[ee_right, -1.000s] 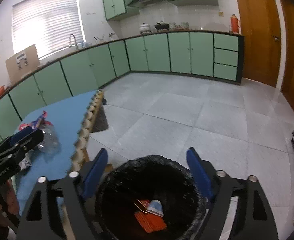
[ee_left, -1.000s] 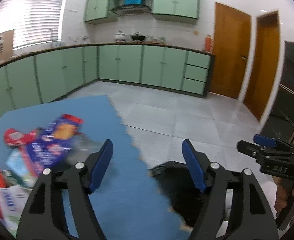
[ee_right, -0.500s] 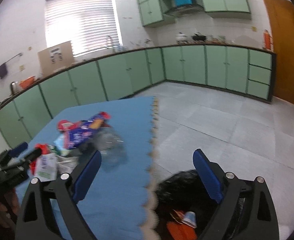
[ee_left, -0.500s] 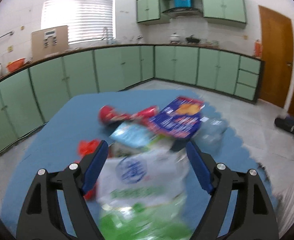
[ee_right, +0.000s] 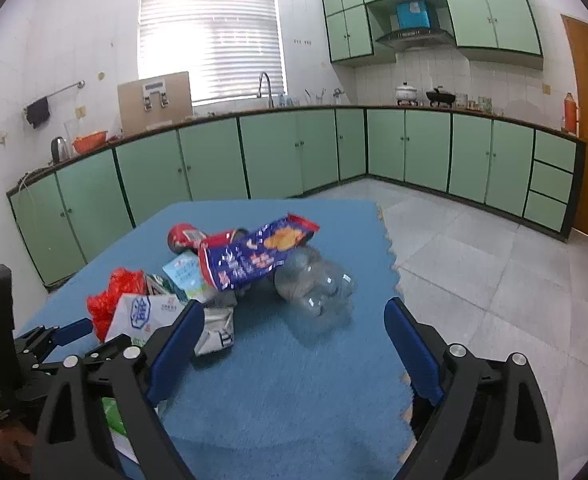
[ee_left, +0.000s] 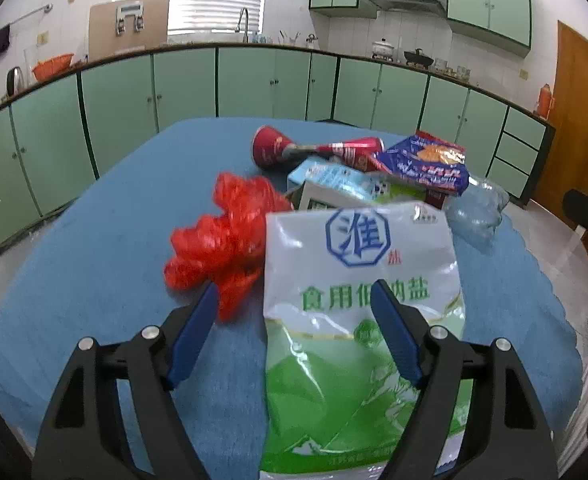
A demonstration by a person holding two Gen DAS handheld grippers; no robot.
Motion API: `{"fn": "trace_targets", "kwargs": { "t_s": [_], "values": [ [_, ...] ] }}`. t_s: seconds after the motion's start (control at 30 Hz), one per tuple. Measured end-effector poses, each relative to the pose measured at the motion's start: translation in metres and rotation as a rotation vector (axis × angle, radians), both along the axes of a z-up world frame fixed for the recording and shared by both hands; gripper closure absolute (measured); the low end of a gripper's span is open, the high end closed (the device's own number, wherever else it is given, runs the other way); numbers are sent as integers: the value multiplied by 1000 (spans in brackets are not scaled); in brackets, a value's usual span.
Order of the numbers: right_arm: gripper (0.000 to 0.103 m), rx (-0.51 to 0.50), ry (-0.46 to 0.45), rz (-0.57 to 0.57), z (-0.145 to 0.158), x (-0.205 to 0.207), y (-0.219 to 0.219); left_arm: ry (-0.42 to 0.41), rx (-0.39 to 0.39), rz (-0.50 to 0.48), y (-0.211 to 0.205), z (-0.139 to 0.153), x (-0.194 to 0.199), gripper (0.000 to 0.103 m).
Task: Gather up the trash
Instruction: 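Move both tools back over the table toward the red plastic bag, then grasp the red plastic bag with the left tool while the right tool grasps the salt bag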
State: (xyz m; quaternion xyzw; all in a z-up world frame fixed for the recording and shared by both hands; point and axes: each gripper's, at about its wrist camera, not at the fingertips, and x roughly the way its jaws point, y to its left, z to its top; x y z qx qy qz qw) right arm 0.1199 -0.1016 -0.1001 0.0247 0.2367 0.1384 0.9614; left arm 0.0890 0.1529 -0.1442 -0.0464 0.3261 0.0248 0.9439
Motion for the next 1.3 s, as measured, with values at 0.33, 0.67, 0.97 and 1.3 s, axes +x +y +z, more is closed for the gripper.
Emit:
{"fn": "trace_targets", "kwargs": {
  "t_s": [0.33,0.67,0.97,1.3],
  "values": [
    [14,-19,34,23,-14,6,10,43,-16,-35,-4,-7,5,66],
    [14,-7,42,29,-14,7,7,-9,8,-28,-12,12,-3,103],
    [14,-3,47,36,-13,6,5,-51,64,59,7,24,-5,68],
    [16,-23,54,76,-15,6,19,21,57,38,26,-1,33,68]
  ]
}}
